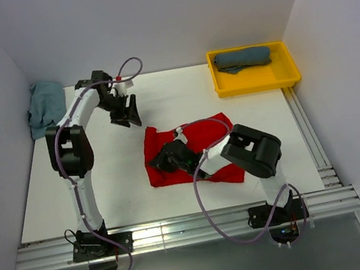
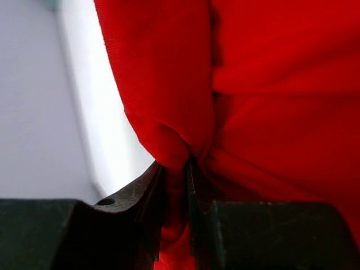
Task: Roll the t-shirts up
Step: Roll the tshirt
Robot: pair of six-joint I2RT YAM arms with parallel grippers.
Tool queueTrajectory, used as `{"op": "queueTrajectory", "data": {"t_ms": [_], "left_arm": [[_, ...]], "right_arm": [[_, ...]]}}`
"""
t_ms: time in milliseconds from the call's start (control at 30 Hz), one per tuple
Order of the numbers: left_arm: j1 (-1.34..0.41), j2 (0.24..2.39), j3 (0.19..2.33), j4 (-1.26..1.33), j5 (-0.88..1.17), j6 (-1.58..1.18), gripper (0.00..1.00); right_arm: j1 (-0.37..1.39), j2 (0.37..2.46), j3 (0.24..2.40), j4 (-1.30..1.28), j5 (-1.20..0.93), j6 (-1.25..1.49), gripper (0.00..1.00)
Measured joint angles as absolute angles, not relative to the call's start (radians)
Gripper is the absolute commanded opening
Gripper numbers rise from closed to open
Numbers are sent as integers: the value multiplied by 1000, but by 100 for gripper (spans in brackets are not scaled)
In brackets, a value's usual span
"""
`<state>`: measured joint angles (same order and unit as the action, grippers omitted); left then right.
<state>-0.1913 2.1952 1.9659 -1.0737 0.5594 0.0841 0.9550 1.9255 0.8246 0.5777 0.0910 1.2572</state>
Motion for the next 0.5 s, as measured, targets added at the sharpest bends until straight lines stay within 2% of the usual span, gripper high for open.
{"op": "queueTrajectory", "data": {"t_ms": [167, 333, 500], "left_arm": [[-132, 2130, 1787, -1029, 610, 116, 71], [-132, 2118, 1655, -970, 646, 130, 69], [-134, 2119, 1584, -907, 659, 122, 61]], "right_arm": [[952, 2045, 813, 852, 2, 1367, 15], [950, 2117, 799, 1017, -44, 1451, 15], [948, 2121, 765, 1090, -50, 1495, 16]]}}
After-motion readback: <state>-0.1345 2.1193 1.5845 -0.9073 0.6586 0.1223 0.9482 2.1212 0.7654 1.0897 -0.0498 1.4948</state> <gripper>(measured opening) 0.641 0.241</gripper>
